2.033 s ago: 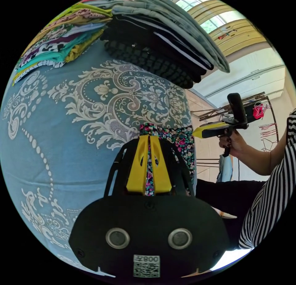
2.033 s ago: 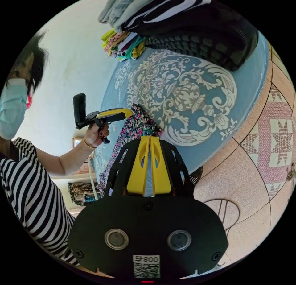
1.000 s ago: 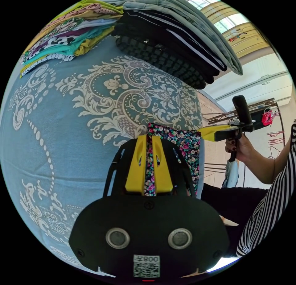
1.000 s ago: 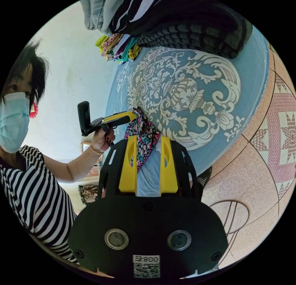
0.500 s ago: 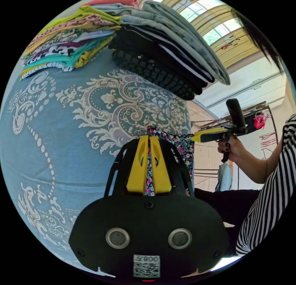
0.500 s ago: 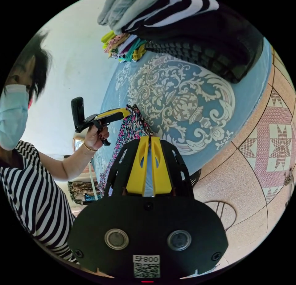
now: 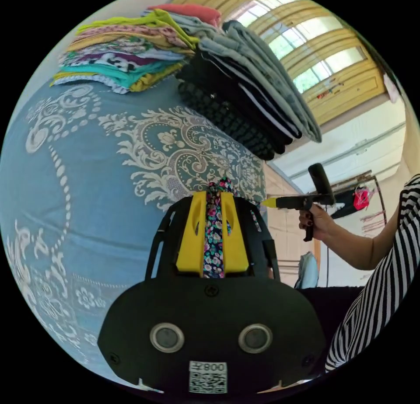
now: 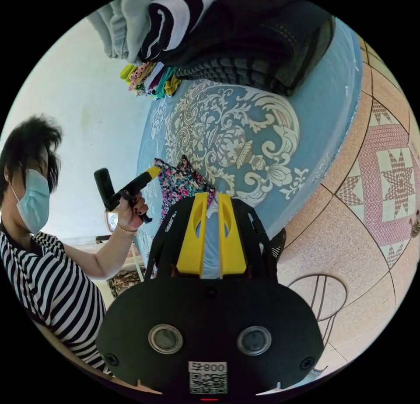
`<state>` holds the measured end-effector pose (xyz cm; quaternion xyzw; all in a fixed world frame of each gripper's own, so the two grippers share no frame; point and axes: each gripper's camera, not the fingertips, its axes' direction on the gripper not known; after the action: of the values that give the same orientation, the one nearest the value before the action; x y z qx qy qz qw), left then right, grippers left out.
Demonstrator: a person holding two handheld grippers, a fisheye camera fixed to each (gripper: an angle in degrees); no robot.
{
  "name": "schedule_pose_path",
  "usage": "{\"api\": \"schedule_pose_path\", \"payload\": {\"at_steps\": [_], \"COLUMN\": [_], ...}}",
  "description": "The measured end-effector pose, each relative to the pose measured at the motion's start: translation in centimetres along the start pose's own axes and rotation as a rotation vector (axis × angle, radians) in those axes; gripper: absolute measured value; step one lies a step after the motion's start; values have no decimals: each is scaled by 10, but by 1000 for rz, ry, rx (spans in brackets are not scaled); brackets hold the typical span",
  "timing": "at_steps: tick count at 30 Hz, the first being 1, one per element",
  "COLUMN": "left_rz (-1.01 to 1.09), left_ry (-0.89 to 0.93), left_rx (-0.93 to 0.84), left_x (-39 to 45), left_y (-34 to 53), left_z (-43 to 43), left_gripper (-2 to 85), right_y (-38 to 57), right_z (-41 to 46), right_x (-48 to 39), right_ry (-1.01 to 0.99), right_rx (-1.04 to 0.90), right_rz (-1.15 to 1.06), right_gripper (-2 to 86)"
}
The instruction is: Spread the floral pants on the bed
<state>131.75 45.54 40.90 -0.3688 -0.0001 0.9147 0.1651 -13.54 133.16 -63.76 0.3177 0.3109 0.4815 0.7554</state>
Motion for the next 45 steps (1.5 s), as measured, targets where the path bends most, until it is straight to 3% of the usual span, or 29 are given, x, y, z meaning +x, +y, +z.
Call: {"api": "schedule_pose_path", "payload": {"at_steps": [3, 7, 11, 15, 19, 22, 27, 30, 40, 45], "left_rz": [-153, -348, -535, -883, -1294, -1351, -1294, -1356, -1516, -1489], "left_ry": [22, 56, -5, -197, -318, -270, -226, -209, -362, -345], "left_rx": [124, 150, 113, 65, 218, 379, 297, 379, 608, 685], "left_x": [6, 12, 20, 36, 60, 87, 131, 156, 208, 209], "left_y": [58, 156, 257, 406, 558, 616, 652, 686, 814, 846], "left_z": [-58, -135, -212, -314, -406, -438, -447, -471, -606, -646], "left_gripper": [40, 41, 44, 49, 56, 59, 58, 60, 94, 89], "right_y": [10, 21, 47, 87, 143, 173, 189, 202, 363, 432], "right_z": [10, 62, 168, 261, 353, 390, 424, 450, 606, 662], "right_x": [-29, -105, -202, -278, -340, -363, -384, -409, -518, -553], "right_ry": [76, 169, 9, -113, -168, -109, 4, 48, -152, -33], "right_rx": [-23, -212, -517, -743, -967, -1019, -1051, -1057, -1347, -1288], "right_rz": [-27, -232, -505, -689, -815, -837, -808, -872, -1231, -1418], "right_gripper": [49, 54, 58, 56, 51, 44, 41, 48, 73, 76]}}
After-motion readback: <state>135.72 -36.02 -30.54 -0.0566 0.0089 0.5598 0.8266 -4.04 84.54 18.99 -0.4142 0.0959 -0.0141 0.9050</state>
